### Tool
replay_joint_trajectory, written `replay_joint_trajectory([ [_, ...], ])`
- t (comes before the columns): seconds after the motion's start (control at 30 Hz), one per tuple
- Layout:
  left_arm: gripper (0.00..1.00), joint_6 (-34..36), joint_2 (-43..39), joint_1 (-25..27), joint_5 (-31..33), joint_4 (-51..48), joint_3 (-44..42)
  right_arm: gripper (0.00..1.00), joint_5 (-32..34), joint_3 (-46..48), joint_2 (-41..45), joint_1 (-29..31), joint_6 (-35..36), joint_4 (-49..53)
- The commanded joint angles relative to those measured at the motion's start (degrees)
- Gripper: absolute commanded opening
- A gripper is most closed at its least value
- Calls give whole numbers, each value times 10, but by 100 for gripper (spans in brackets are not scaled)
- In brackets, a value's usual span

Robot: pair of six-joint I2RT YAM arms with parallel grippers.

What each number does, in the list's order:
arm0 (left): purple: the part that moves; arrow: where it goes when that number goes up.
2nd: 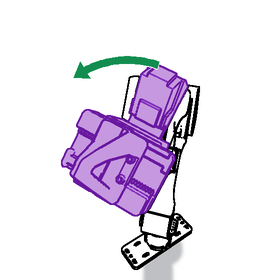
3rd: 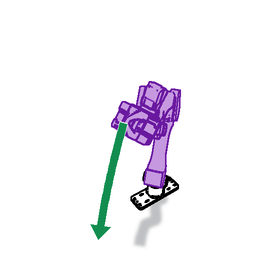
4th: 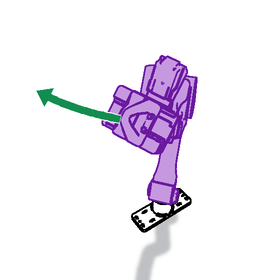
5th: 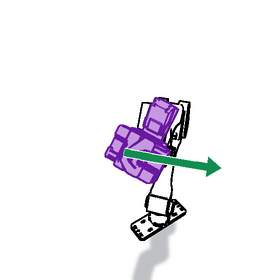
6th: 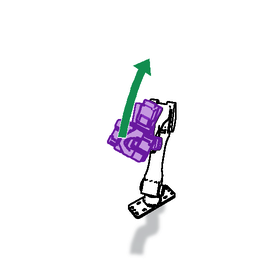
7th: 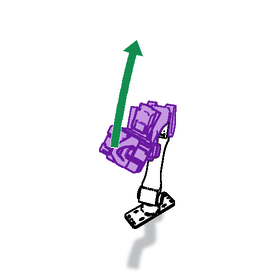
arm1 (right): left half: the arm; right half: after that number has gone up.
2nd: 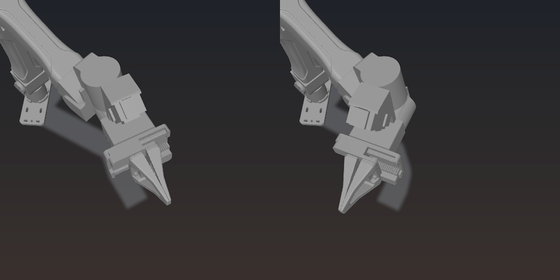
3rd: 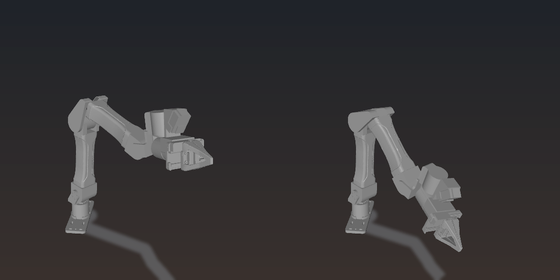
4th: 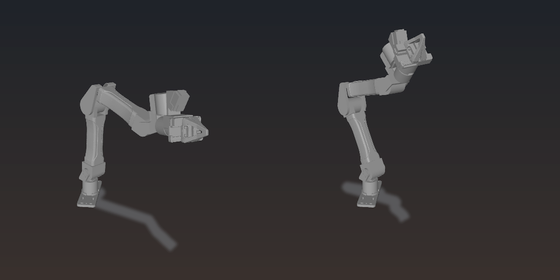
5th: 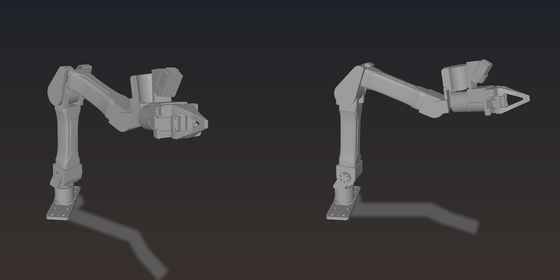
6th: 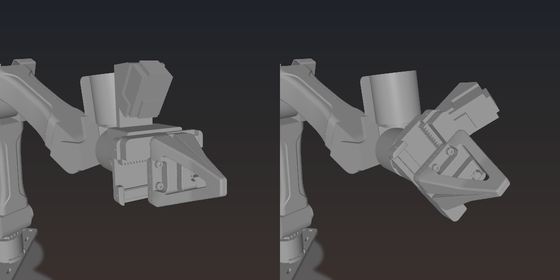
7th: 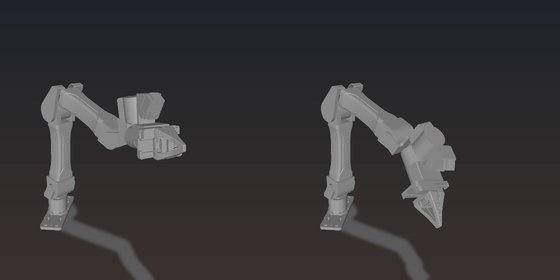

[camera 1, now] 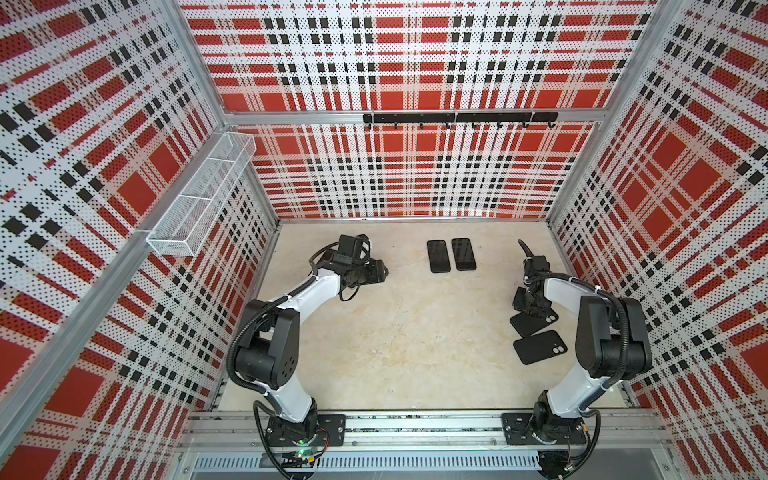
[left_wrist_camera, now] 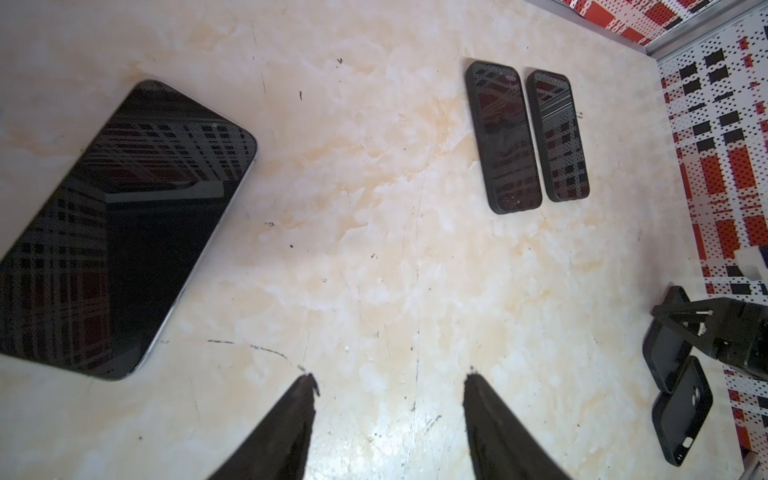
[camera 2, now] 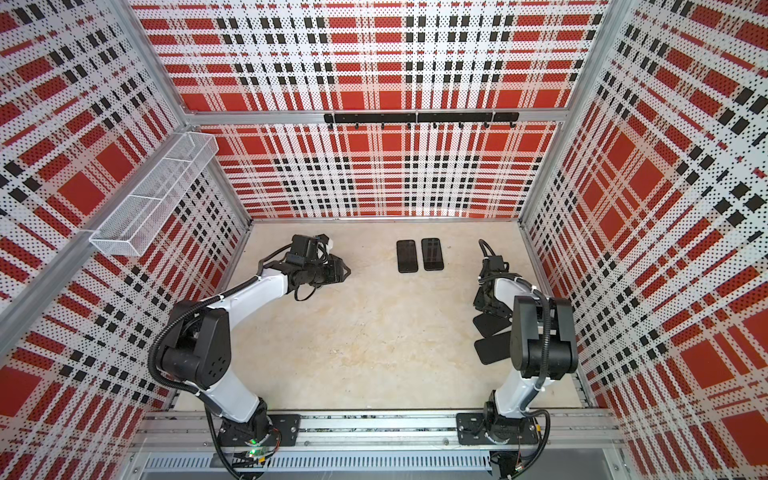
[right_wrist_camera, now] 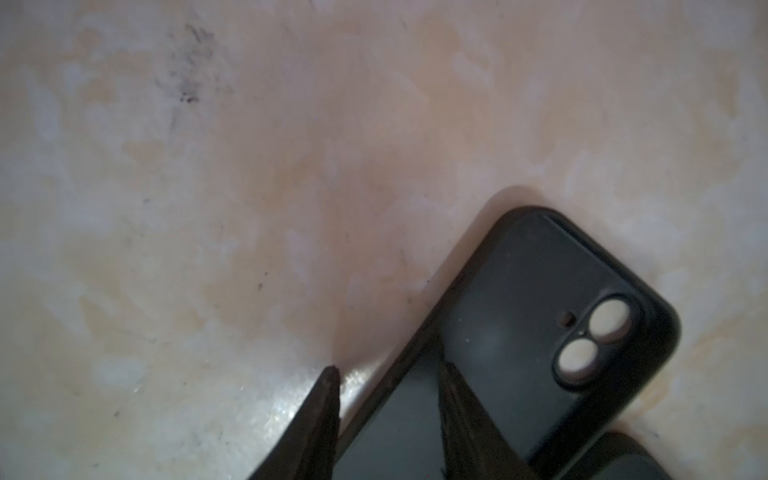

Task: Put the phone into the phone case
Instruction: 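Reach the right gripper to the empty black case nearer the robot and grasp its edge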

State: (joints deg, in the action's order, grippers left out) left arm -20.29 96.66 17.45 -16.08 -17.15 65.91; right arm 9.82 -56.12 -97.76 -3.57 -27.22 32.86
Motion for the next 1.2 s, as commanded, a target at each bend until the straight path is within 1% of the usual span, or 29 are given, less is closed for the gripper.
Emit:
replay_joint_trajectory([
  [0.0,61,8,-21,1,-6,9,-4,35,0,7,-10,-6,-4,-19],
  [0.2,61,8,-30,2,-6,12,-5,22,-6,34,-13,-8,-12,-46],
  [0.3,61,9,-25,1,-3,12,-6,13,-12,43,-12,-12,-11,-58],
  [0.47,61,7,-21,-1,-2,13,-5,11,-30,39,6,-13,-5,-59],
  [0.57,61,8,-23,-4,-3,12,-5,4,-44,21,26,-13,9,-42],
  [0.7,61,9,-27,-8,-1,12,-5,2,-71,-9,61,-11,34,-12],
  [0.8,61,9,-29,-11,1,12,-5,0,-95,-36,77,-4,67,13],
  [0.87,61,9,-30,-13,1,12,-5,0,-99,-53,83,11,92,30],
  [0.97,61,10,-30,-18,2,12,-5,0,-108,-81,87,53,135,46],
  [1.07,61,11,-33,-26,4,11,-4,0,-138,-117,77,105,186,64],
  [1.13,61,10,-35,-28,6,11,-3,3,-154,-143,64,151,233,79],
  [1.17,61,10,-36,-50,6,11,-3,2,-156,-158,55,179,270,90],
])
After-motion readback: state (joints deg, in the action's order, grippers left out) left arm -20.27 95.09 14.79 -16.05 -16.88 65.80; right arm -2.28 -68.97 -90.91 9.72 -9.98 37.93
